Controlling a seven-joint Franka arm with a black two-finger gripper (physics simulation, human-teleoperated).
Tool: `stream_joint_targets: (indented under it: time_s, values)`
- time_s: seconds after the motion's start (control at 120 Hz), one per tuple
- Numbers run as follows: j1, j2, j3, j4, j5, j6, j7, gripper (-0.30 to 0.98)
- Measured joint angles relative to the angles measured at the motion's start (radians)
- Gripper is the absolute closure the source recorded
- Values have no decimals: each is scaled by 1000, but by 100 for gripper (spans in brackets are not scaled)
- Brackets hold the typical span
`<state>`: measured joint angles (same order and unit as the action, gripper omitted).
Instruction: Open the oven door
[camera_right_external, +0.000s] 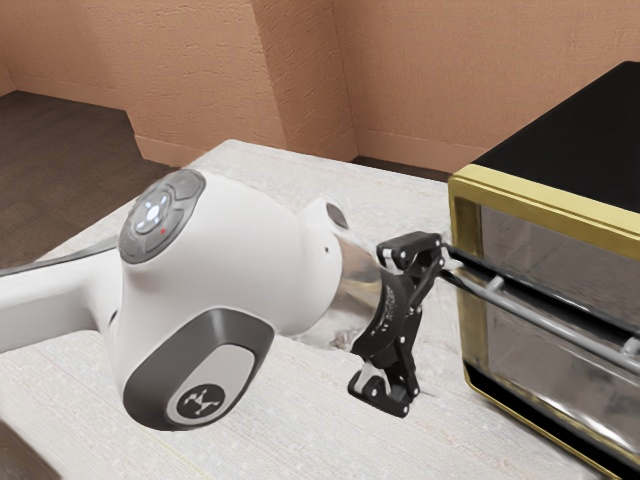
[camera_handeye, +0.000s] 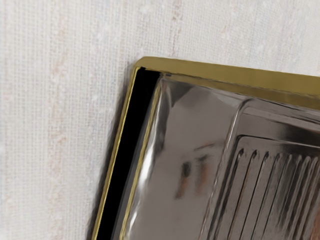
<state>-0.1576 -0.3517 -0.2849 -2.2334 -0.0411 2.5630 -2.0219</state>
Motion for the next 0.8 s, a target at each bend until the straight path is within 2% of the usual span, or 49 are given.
stream_joint_targets:
  time_s: [0.117, 0.15, 0.192, 0.242, 0.3, 0.35, 0.383, 0.4, 0.45, 0.483, 0.525, 0.558, 0.6, 0.65, 0.683, 0.742, 0.8]
  values:
    - [171, -191, -211, -149, -144, -2, 17, 0]
    - [251, -300, -319, -203, -207, -3, 21, 0]
    - [339, -462, -449, -266, -316, -8, 31, 0]
    - [401, -692, -574, -323, -436, -29, 41, 0]
    - [428, -869, -645, -340, -520, -73, 50, 0]
    - [438, -913, -661, -303, -529, -121, 57, 0]
    - [443, -891, -628, -253, -500, -165, 62, 0]
    - [446, -833, -579, -185, -465, -203, 65, 1]
    - [431, -573, -409, 130, -306, -364, 78, 1]
    - [347, -389, -248, 347, -179, -482, 89, 1]
    - [164, -250, 28, 510, -47, -606, 102, 0]
    - [79, -185, 215, 570, 25, -689, 113, 0]
    - [68, -127, 350, 584, 72, -774, 136, 0]
    - [89, -82, 419, 523, 88, -843, 173, 0]
    - [108, -70, 433, 464, 67, -873, 198, 0]
    - [178, -51, 393, 411, 54, -913, 256, 0]
    - [207, -44, 363, 381, 40, -944, 315, 0]
